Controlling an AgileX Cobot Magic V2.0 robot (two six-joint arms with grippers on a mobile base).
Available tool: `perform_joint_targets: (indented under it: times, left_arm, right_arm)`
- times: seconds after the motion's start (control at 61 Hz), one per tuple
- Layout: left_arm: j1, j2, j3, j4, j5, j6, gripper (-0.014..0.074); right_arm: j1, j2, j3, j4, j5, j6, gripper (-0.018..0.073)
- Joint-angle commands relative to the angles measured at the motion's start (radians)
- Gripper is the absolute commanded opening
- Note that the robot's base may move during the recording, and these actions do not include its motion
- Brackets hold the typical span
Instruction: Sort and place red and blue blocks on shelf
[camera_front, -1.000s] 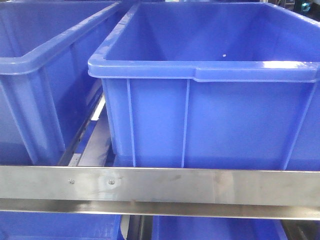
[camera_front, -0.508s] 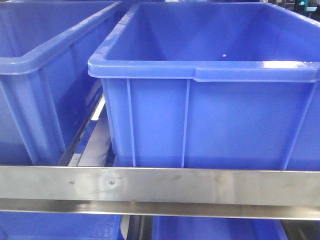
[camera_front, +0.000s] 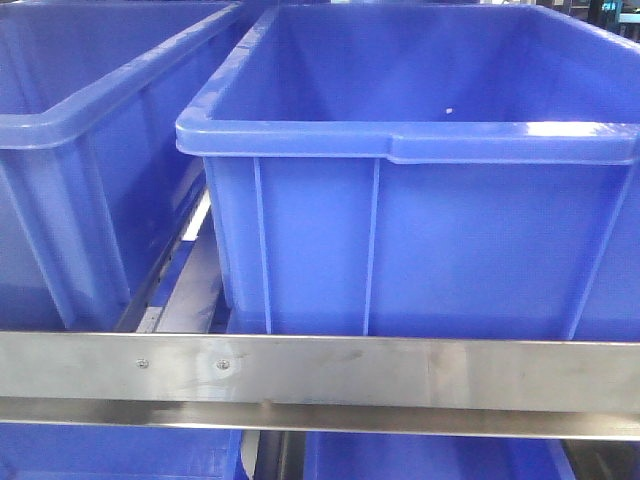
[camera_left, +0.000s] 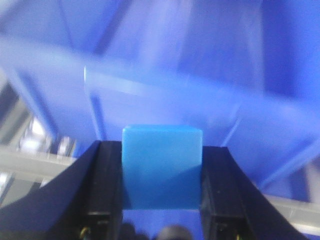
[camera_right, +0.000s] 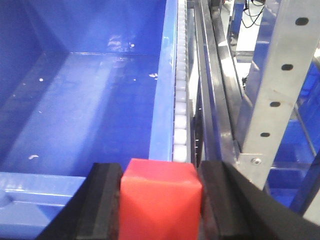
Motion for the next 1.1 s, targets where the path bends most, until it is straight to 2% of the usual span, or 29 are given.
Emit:
perform_joint_targets:
  times: [0.0,0.229,0.475,0.819,1.082]
  left_arm:
    - [0.001,0.008,-0.057,0.006,-0.086,-0.003,0.0125]
    - [0.001,0.047,-0.108,0.006,-0.088,-0.003,0.0125]
    - [0.001,0.139,-0.167,0.006,-0.102,-0.003,0.0125]
    - [0.001,0.32,-0.278,0.006,-0.177,-0.003,0.0125]
    - [0.001,0.511,-0.402,0.01,-0.204,-0.003,0.0125]
  right_arm:
    - [-0.002,0.005,-0.032,-0.039,-0.101,-0.007,0.0049]
    - [-0.002,0.007,-0.086,-0.085,-0.102,-0.007,0.0049]
    - [0.017,0.099,-0.187,-0.089,-0.083,-0.007,0.0049]
    - [0.121,0.386,-0.355,-0.089,-0.103,-0.007,0.0049]
    - [0.156,0.617,-0.476,-0.089,-0.188,-0.007,0.0049]
